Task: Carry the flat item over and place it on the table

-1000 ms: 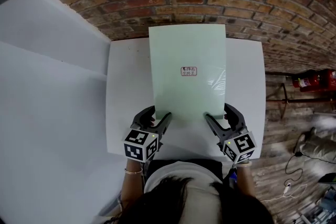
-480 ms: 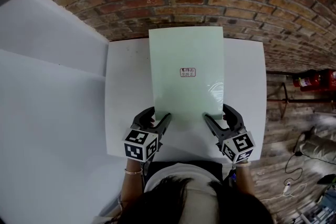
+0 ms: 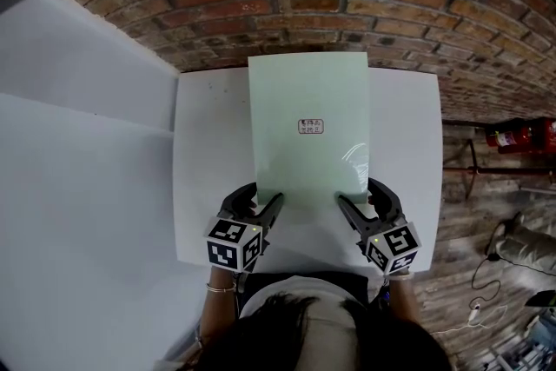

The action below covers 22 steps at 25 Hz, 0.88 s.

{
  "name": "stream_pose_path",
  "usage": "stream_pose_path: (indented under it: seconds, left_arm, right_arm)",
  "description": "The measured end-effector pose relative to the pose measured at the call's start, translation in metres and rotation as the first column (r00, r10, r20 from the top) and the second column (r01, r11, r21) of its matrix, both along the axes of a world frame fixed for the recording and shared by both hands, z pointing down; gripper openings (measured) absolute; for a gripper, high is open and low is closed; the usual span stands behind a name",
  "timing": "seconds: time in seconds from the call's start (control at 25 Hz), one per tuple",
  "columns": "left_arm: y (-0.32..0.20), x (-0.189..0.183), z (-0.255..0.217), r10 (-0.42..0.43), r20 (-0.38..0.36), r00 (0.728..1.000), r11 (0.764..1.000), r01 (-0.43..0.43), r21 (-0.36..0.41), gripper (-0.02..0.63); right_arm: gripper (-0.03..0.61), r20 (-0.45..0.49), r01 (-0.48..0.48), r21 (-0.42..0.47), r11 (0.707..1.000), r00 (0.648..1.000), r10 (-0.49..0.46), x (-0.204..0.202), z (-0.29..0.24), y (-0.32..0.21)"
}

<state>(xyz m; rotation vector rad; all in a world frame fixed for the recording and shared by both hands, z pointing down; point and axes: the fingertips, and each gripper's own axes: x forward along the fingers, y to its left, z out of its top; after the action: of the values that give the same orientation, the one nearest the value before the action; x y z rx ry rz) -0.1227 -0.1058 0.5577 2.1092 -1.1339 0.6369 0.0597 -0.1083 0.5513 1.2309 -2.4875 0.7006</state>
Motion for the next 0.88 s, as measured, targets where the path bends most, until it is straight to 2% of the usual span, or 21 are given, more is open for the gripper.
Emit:
stream_pose_path:
  seconds: [0.88]
  left_arm:
    - [-0.007, 0.0, 0.024, -0.01, -0.014, 1.0, 0.997, 0.009, -0.075, 0.25]
  right_arm:
    - [0.313, -0.003, -0.001, -0.05, 0.999, 1.0, 0.001, 0.0, 0.02, -0.011]
